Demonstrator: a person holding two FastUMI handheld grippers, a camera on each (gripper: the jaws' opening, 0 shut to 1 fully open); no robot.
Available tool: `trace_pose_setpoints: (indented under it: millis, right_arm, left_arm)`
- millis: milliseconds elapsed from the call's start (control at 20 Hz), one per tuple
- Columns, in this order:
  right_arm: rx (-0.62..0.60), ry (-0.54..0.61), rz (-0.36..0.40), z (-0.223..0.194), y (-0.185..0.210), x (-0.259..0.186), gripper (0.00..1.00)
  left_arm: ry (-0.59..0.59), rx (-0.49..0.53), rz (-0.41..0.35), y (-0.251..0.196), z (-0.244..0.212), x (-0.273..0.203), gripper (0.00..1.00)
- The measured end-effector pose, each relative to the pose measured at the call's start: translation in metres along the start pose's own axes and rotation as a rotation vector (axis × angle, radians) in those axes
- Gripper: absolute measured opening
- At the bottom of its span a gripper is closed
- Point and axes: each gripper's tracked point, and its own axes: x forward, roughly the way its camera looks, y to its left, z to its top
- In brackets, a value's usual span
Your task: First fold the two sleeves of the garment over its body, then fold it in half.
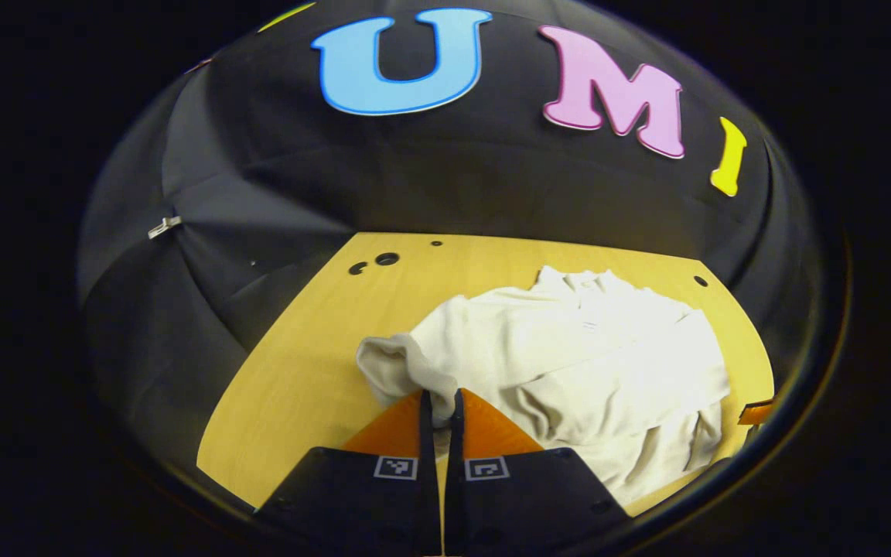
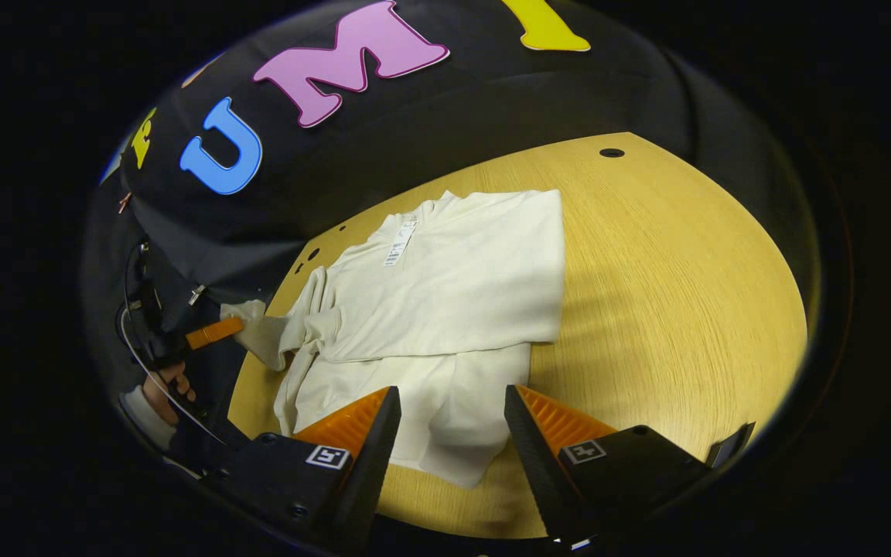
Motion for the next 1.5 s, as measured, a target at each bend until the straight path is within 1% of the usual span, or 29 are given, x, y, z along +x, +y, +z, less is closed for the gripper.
trace_pose_setpoints:
  millis: [250,350,450,500,700,750,800,950,1150,1250,1500]
  right_arm:
    - [0.01,0.0,0.018,-0.001,-0.006,-0.002,0.84]
    - [0.025,0.027,0.022,-0.005,-0.01,-0.001,0.84]
    - [0.048,0.031,0.028,-0.004,-0.012,-0.001,0.9]
    - [0.048,0.028,0.023,-0.004,-0.014,-0.001,0.95]
    - [0.038,0.004,0.017,0.002,-0.017,-0.004,0.98]
    - [0.033,0.001,0.021,0.002,-0.016,-0.003,0.9]
    - [0.023,0.001,0.021,0.002,-0.014,-0.003,0.98]
    - [0.005,0.008,0.025,-0.002,-0.012,-0.001,0.98]
    - [0.014,0.0,0.03,0.0,-0.01,-0.004,0.98]
    - [0.018,-0.006,0.032,0.002,-0.011,-0.004,0.98]
    - [0.019,-0.008,0.02,0.001,-0.018,-0.006,0.98]
  left_arm:
    - [-0.033,0.047,-0.08,-0.062,0.017,-0.006,0.08]
    - [-0.031,0.064,-0.095,-0.081,0.019,-0.005,0.08]
    - [-0.012,0.068,-0.126,-0.101,0.015,-0.002,0.08]
    - [-0.007,0.07,-0.138,-0.109,0.014,-0.001,0.08]
    - [-0.001,0.095,-0.157,-0.13,0.012,0.006,0.08]
    - [0.0,0.1,-0.163,-0.134,0.011,0.007,0.08]
    - [0.0,0.105,-0.174,-0.141,0.011,0.008,0.08]
    - [0.008,0.115,-0.218,-0.164,0.006,0.011,0.08]
    - [0.024,0.147,-0.273,-0.199,-0.004,0.018,0.08]
    - [0.02,0.175,-0.28,-0.215,-0.01,0.027,0.08]
    - [0.074,0.235,-0.271,-0.238,-0.04,0.049,0.08]
